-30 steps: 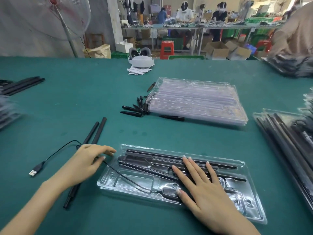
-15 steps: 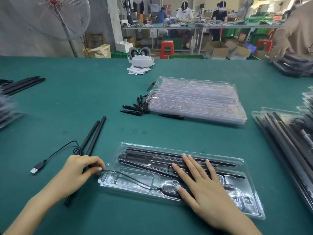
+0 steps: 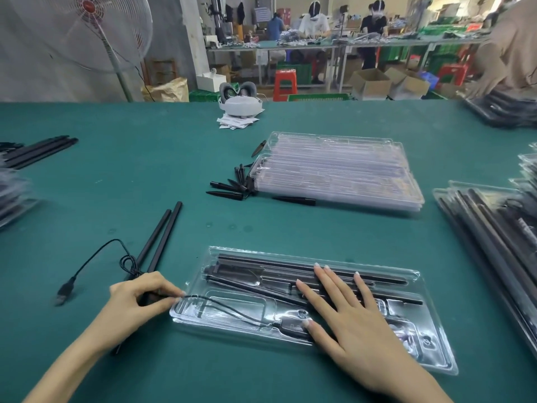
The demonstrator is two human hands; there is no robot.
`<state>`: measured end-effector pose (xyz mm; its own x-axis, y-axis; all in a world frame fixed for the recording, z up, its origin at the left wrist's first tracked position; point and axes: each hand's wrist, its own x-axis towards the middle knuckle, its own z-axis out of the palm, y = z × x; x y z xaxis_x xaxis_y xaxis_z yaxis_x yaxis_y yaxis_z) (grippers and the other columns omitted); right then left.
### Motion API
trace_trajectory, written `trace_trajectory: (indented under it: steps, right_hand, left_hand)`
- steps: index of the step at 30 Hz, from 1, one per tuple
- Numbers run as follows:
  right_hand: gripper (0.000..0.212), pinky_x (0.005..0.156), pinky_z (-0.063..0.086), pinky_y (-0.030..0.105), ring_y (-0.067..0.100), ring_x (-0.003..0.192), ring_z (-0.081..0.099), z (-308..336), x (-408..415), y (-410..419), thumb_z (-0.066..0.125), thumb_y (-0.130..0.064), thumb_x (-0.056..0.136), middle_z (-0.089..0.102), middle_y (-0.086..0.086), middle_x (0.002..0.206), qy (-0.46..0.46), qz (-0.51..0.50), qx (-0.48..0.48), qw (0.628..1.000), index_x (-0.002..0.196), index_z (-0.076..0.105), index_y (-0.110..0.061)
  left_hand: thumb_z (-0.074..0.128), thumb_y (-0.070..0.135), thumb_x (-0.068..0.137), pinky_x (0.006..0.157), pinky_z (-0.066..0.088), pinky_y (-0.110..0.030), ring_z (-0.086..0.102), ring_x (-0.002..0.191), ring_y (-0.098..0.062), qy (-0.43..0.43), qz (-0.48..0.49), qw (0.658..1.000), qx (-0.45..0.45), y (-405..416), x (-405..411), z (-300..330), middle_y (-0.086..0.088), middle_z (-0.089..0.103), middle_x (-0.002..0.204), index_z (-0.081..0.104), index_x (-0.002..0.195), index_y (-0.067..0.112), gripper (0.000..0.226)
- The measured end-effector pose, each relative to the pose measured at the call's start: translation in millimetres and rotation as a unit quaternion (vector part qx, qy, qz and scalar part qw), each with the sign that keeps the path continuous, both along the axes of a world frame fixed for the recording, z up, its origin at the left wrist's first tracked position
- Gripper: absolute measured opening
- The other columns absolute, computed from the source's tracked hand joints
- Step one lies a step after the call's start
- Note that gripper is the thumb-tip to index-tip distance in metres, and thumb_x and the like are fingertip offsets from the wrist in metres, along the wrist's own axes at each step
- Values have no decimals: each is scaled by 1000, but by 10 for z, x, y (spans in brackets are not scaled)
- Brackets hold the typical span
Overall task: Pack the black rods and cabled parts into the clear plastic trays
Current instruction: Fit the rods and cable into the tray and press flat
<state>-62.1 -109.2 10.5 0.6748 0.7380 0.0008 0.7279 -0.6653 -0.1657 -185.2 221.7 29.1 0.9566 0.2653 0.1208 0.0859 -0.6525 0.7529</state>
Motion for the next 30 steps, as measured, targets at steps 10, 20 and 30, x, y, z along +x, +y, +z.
trace_trajectory:
  steps: [10,20,30]
  right_hand:
    - [61,111,-22,41,3,134,-38,-32,12,-2,-14,-67,80,-31,-14,151,14,3,-20,1000,139,-21,-54]
    - [62,108,-26,43,4,131,-43,-6,45,15,-20,-68,76,-40,-11,146,43,16,-46,998,134,-32,-50]
    - [60,110,7,43,14,146,16,84,-40,39,15,-58,96,14,-2,158,-2,-18,-38,999,150,20,-33]
  left_hand:
    - [56,60,68,92,14,-26,52,91,6,51,10,990,133,-28,-81,59,17,54,98,64,81,46,21]
    - [40,34,91,113,10,-24,19,134,13,-40,-104,967,229,-912,364,403,24,34,144,33,135,43,45]
    - [8,35,102,112,-26,-44,-35,135,1,79,-114,923,359,-1459,907,-271,24,-25,152,-17,147,39,52]
